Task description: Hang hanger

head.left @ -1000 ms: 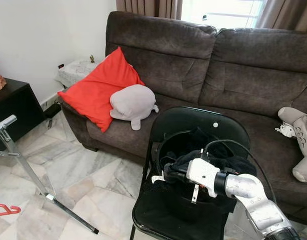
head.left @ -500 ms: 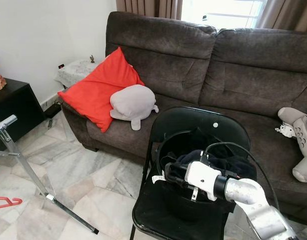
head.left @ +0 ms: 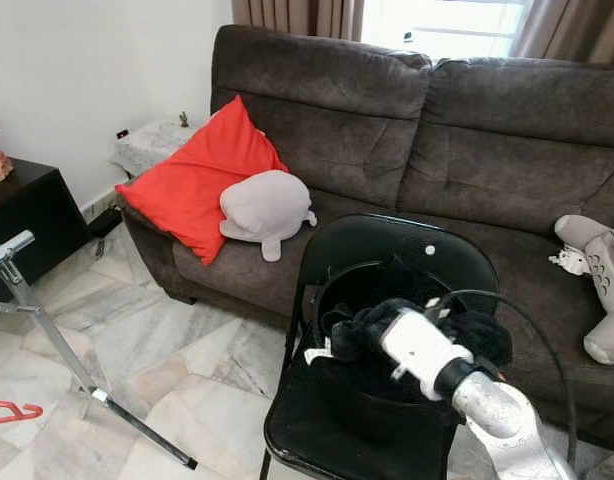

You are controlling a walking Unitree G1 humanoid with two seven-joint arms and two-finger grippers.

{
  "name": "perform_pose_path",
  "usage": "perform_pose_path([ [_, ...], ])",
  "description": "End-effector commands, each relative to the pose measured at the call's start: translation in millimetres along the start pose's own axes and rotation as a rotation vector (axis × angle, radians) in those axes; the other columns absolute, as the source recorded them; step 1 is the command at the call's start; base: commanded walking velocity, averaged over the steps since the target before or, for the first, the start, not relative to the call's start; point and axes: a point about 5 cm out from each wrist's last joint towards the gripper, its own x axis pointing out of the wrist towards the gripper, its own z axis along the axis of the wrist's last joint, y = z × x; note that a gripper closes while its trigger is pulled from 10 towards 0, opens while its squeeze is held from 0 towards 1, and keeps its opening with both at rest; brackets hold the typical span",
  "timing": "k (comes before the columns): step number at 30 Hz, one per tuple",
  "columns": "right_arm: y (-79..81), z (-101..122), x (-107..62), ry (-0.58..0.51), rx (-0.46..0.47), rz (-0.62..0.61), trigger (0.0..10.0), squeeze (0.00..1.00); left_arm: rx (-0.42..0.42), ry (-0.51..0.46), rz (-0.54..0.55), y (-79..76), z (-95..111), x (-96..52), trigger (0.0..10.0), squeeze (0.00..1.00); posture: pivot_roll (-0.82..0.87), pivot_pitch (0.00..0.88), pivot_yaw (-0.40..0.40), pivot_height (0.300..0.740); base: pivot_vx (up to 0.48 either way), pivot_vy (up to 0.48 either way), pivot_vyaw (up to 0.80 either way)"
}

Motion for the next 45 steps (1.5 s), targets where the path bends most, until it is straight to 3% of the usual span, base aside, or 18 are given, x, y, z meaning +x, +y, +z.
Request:
perform_pose_path([
  [1, -5.8, -7.2, -10.1, 0.083, -0.09, -0.14, 10.0, 0.0, 0.024, 0.012, 0.003, 3.7, -2.0, -1.0, 10.0, 0.0, -0.08, 0.0, 0.043, 0.74, 0.0, 0.0, 0.0],
  [4, -1.9, -9.2, -16.2, 0.114, -0.176, -0.189, 10.0, 0.0, 0.027, 0.01, 0.001, 4.1, -1.1, -1.0, 10.0, 0.0, -0.09, 0.0, 0.048, 0.74, 0.0, 0.0, 0.0],
  [10, 17.2, 6.5, -16.9, 0.021, -0.111, -0.17, 10.0, 0.0, 0.044, 0.007, 0.002, 5.0, 2.3, -0.6, 10.0, 0.0, -0.09, 0.0, 0.054, 0.74, 0.0, 0.0, 0.0],
  [17, 22.0, -10.1, -29.8, 0.133, -0.177, -0.197, 10.0, 0.0, 0.049, -0.001, 0.002, 5.0, 6.5, 0.1, 10.0, 0.0, -0.1, 0.0, 0.052, 0.74, 0.0, 0.0, 0.0],
  [22, 22.6, -18.7, -29.4, 0.169, -0.162, -0.176, 10.0, 0.0, 0.056, -0.002, -0.005, 3.7, 8.3, 0.6, 10.0, 0.0, -0.11, 0.0, 0.055, 0.74, 0.0, 0.0, 0.0],
  [23, 24.8, -19.1, -29.0, 0.17, -0.153, -0.164, 10.0, 0.57, 0.056, -0.002, -0.006, 3.4, 8.4, 0.7, 10.0, 0.0, -0.11, 0.0, 0.053, 0.74, 0.0, 0.0, 0.0],
  [24, 25.8, -19.1, -28.8, 0.17, -0.138, -0.161, 10.0, 0.57, 0.056, -0.002, -0.007, 3.0, 8.6, 0.8, 10.0, 0.0, -0.11, 0.0, 0.053, 0.74, 0.0, 0.0, 0.0],
  [25, 26.3, -19.1, -28.5, 0.17, -0.131, -0.157, 10.0, 0.99, 0.055, -0.003, -0.007, 2.8, 8.7, 0.8, 10.0, 0.0, -0.11, 0.0, 0.052, 0.74, 0.0, 0.0, 0.0],
  [28, 30.1, -21.3, -27.4, 0.189, -0.14, -0.12, 10.0, 0.96, 0.055, -0.003, -0.008, 2.2, 8.8, 1.0, 10.0, 0.0, -0.12, 0.0, 0.05, 0.74, 0.0, 0.0, 0.0],
  [29, 31.2, -22.5, -27.3, 0.196, -0.142, -0.11, 10.0, 0.82, 0.055, -0.003, -0.008, 2.1, 8.8, 1.0, 10.0, 0.0, -0.12, 0.0, 0.05, 0.74, 0.0, 0.0, 0.0],
  [30, 31.7, -23.2, -27.3, 0.199, -0.143, -0.104, 10.0, 0.82, 0.056, -0.003, -0.008, 2.0, 8.8, 1.0, 10.0, 0.0, -0.12, 0.0, 0.05, 0.74, 0.0, 0.0, 0.0],
  [31, 32.9, -25.7, -27.1, 0.211, -0.134, -0.094, 10.0, 0.0, 0.057, -0.003, -0.009, 1.8, 8.7, 1.0, 10.0, 0.0, -0.12, 0.0, 0.05, 0.74, 0.0, 0.0, 0.0],
  [40, 36.8, -42.6, -21.8, 0.268, -0.083, -0.033, 10.0, 0.0, 0.053, -0.003, -0.011, 1.7, 8.1, 0.9, 10.0, 0.0, -0.11, 0.0, 0.043, 0.74, 0.0, 0.0, 0.0],
  [45, 30.9, -46.8, -16.5, 0.276, -0.072, -0.06, 10.0, 0.0, 0.049, -0.003, -0.008, 2.8, 7.7, 0.6, 10.0, 0.0, -0.1, 0.0, 0.042, 0.74, 0.0, 0.0, 0.0],
])
